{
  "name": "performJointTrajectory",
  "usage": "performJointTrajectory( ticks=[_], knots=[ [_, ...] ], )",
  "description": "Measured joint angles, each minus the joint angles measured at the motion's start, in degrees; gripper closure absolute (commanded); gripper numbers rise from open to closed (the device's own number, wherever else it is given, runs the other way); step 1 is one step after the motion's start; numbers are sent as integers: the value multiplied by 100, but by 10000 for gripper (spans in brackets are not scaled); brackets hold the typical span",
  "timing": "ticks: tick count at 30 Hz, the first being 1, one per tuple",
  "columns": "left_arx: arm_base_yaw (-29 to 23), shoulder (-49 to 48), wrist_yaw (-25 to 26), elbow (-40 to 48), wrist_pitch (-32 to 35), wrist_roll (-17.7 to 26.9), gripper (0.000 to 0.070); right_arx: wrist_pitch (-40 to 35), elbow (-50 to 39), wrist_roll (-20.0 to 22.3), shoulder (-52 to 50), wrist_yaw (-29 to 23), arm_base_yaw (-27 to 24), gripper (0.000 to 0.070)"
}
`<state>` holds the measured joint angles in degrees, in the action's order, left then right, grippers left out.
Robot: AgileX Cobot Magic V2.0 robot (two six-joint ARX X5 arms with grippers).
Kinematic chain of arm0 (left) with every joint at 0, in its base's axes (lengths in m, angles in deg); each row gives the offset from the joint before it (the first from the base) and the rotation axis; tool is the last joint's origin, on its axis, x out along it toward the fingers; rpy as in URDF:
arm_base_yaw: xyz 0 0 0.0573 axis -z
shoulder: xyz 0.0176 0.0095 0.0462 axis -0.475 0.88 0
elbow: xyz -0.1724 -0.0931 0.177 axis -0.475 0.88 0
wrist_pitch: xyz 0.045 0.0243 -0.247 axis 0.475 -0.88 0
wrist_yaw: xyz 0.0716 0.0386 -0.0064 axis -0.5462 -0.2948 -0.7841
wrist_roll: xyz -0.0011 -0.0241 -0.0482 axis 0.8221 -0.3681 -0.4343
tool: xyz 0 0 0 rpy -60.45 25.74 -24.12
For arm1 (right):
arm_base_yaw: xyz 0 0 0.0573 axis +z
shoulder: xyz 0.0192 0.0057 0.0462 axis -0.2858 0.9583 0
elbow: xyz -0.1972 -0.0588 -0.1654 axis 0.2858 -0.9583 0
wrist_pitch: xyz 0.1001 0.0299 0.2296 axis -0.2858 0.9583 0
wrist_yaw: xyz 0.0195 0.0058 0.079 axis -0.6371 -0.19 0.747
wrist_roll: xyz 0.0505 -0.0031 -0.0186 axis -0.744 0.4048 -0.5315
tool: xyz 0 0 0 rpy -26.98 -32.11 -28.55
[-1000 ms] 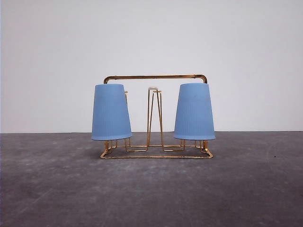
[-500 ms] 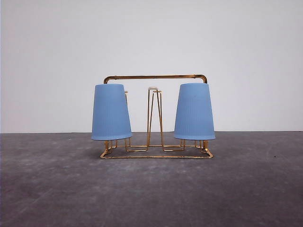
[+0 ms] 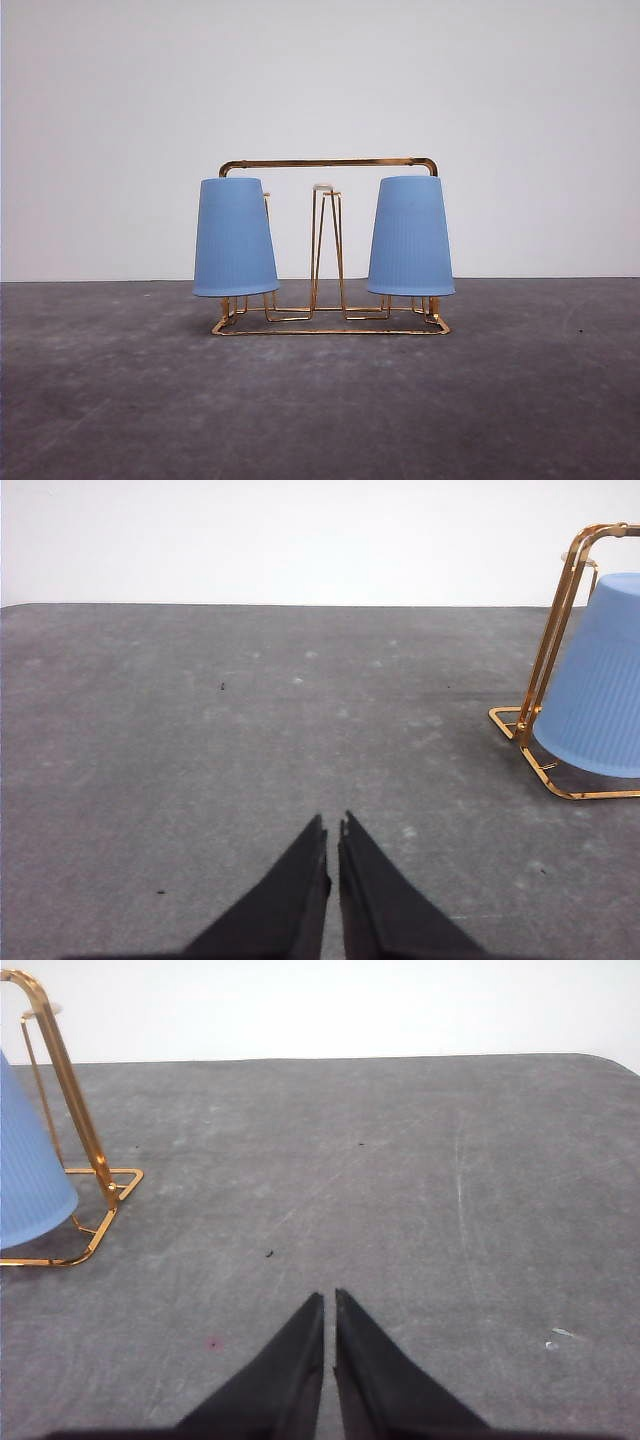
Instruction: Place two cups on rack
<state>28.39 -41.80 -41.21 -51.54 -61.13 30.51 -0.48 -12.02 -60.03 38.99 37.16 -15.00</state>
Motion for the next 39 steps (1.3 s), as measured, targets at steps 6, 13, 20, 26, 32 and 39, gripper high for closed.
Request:
performJointTrajectory(
  ticks=[6,13,20,26,32,39],
  knots=[
    [0,0,0,0,-1,0,700,0,-1,0,0,0,0,684],
    [0,0,0,0,0,0,700,0,-2,0,0,0,0,684],
    [0,0,0,0,0,0,700,0,-1,0,0,2,0,684],
    [0,0,0,0,-1,0,700,0,-2,0,0,0,0,684],
    [0,0,0,0,0,0,700,0,-2,0,0,0,0,684],
    [0,0,0,0,0,0,700,0,-1,0,-1,0,0,684]
  ],
)
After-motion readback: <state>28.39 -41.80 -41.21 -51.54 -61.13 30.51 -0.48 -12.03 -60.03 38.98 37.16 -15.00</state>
